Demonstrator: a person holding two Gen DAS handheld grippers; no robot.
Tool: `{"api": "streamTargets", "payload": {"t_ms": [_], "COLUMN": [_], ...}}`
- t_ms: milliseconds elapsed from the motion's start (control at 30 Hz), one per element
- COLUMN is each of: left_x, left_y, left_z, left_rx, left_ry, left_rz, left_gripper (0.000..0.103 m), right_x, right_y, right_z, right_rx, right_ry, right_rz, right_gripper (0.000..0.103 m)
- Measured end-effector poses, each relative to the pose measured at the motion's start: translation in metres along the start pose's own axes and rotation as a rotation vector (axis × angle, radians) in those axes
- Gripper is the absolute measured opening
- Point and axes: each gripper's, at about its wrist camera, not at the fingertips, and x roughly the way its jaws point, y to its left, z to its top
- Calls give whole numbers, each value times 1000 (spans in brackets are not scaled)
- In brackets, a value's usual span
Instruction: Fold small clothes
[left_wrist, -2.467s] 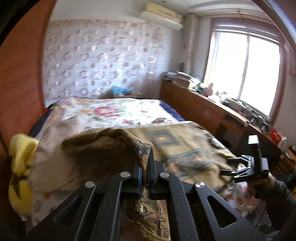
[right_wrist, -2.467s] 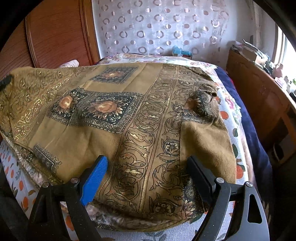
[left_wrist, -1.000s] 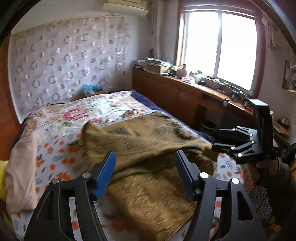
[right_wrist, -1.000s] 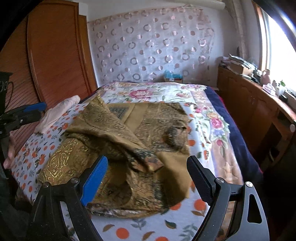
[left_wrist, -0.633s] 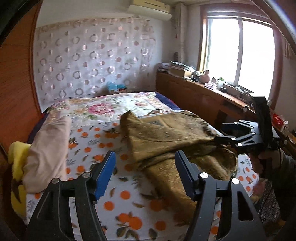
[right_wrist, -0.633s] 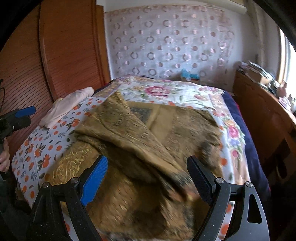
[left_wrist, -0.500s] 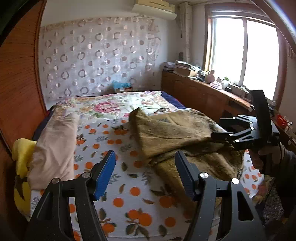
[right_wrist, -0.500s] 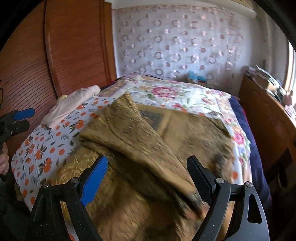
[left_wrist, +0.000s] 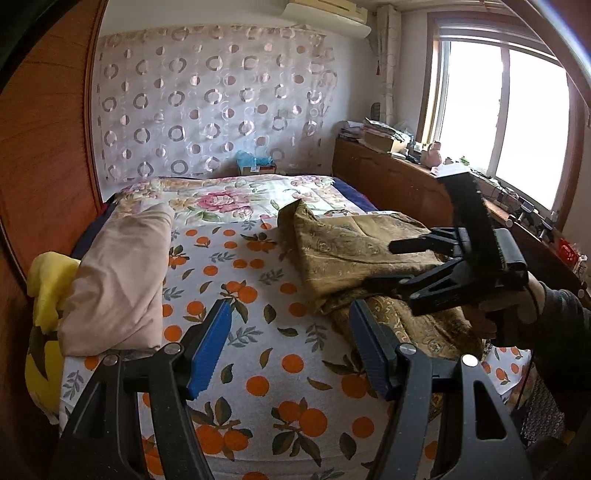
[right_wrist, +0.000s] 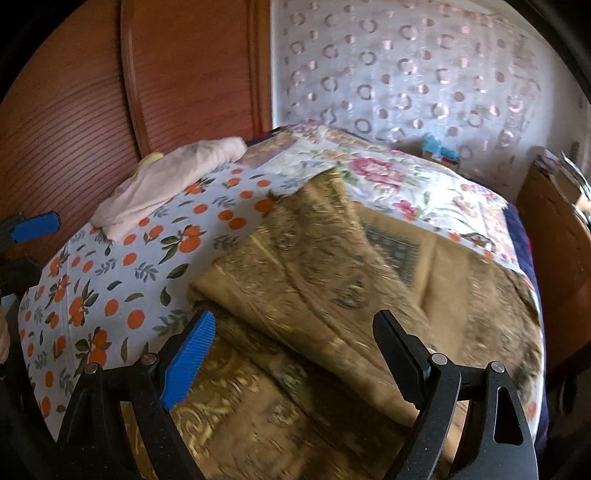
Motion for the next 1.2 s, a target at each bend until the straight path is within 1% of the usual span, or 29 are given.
{"api": "streamTargets", "payload": {"t_ms": [67,233,333,367,433,467,500,533,567,600,700,767,867,967,1067,1200], "left_x": [-1,-3,-4,-4,-4,-4,-4,-4,-3,-3,-2,-2,-2,0,3,4], "left_y": [2,3,1,1,-2,-3,-4,-5,-7,-9,-12,-13,-16,-19,-23,-24], "left_z": [-1,-1,-2,-3,-3,-4,-4,-4,-4,-4,-4,-4,-6,-7,-6,-7], "left_rx": [-6,-6,-2,-1,4,6,7,9,14,19,22,22,29,36,47,55], "left_ry": [-3,-5,-5,-5,-3,-3,-3,-3,-1,0,0,0,2,5,9,15], "left_rz": [-2,-4,-7,-7,-9,-11,-14,-14,-14,-13,-19,-24,-33,-39,-35,-38], "left_gripper": [67,67,67,67,67,67,67,67,67,67,67,67,67,67,67,67], "right_x": [11,27,40,44,52,53,53,53,51,48,30,19,4,-1,6,21], "right_y": [9,27,30,30,27,24,18,11,2,-5,-28,-45,-69,-97,-125,-131], "right_z": [9,14,16,17,20,22,24,26,27,27,31,33,38,44,48,56], "right_rx": [-29,-103,-139,-143,-137,-124,-99,-63,-8,28,87,141,181,221,276,266], "right_ry": [20,83,111,117,122,119,114,111,104,89,4,-35,-84,-97,-89,-81], "right_rz": [12,50,23,15,1,-2,-9,-13,5,21,-26,-40,-91,-146,-192,-244], "right_gripper": [88,88,88,85,68,61,46,28,21,8,6,5,5,5,5,5]}}
